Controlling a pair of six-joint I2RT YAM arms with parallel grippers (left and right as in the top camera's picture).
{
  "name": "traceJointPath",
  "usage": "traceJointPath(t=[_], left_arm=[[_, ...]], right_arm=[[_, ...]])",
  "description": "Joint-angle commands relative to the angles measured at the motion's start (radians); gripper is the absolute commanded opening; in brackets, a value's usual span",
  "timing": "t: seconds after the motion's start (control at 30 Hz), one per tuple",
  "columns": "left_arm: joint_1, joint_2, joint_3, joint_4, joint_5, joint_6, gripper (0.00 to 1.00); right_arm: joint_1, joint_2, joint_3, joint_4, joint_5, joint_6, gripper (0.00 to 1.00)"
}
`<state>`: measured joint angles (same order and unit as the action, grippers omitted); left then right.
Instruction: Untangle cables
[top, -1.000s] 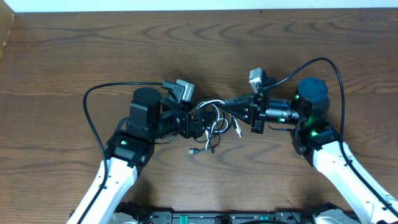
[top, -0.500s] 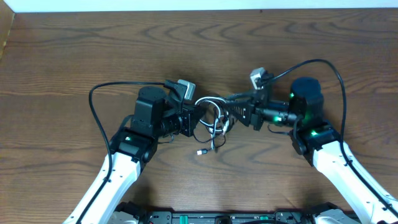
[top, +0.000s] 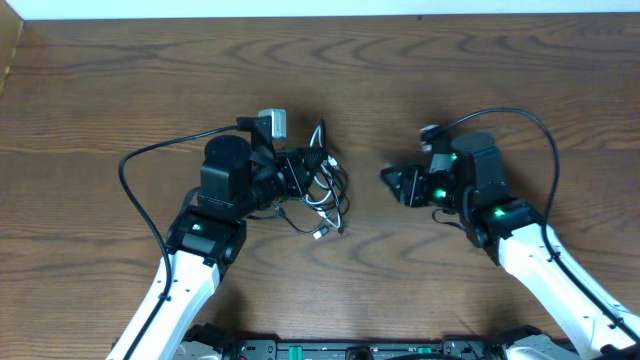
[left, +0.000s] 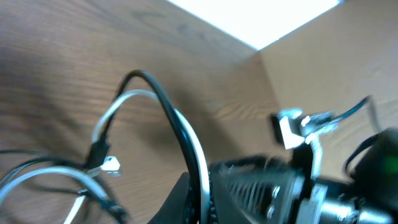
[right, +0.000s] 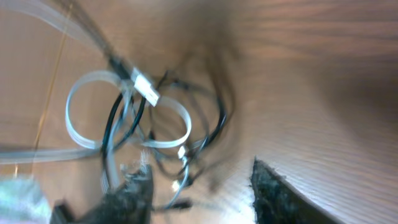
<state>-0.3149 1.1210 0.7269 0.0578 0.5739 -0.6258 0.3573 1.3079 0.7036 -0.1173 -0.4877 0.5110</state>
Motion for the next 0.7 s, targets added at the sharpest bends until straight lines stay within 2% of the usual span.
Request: traceJointPath(t=[0.0, 0.1, 0.17, 0.3, 0.4, 0.5, 0.67], left_arm=[[0.003, -0.012, 0.014, 0.038, 0.032, -0.091, 0.08], [0.003, -0.012, 0.014, 0.073, 0.075, -0.098, 0.07], [0.003, -0.012, 0.014, 0.087, 0.097, -0.122, 0.08], [0.003, -0.012, 0.014, 0.12, 0.132, -0.148, 0.07], [0.003, -0.012, 0.014, 0.143, 0.153, -0.162, 0.07], [0.001, -0.012, 0.014, 0.152, 0.165, -0.174, 0.07], [0.001, -0.012, 0.014, 0.192, 0.209, -0.2, 0.07]], right_arm=[[0.057, 0.006, 0.003, -0.005, -0.092, -0.04, 0.58], [0.097, 0.006, 0.003, 0.006, -0.092, -0.085, 0.72], [0.118, 0.006, 0.003, 0.021, -0.093, -0.111, 0.78], [0.157, 0.006, 0.003, 0.049, -0.091, -0.193, 0.81], [0.181, 0.009, 0.003, 0.056, -0.018, -0.248, 0.8], [0.192, 0.021, 0.003, 0.058, 0.072, -0.295, 0.75], [0.195, 0.069, 0.003, 0.072, 0.082, -0.336, 0.75]])
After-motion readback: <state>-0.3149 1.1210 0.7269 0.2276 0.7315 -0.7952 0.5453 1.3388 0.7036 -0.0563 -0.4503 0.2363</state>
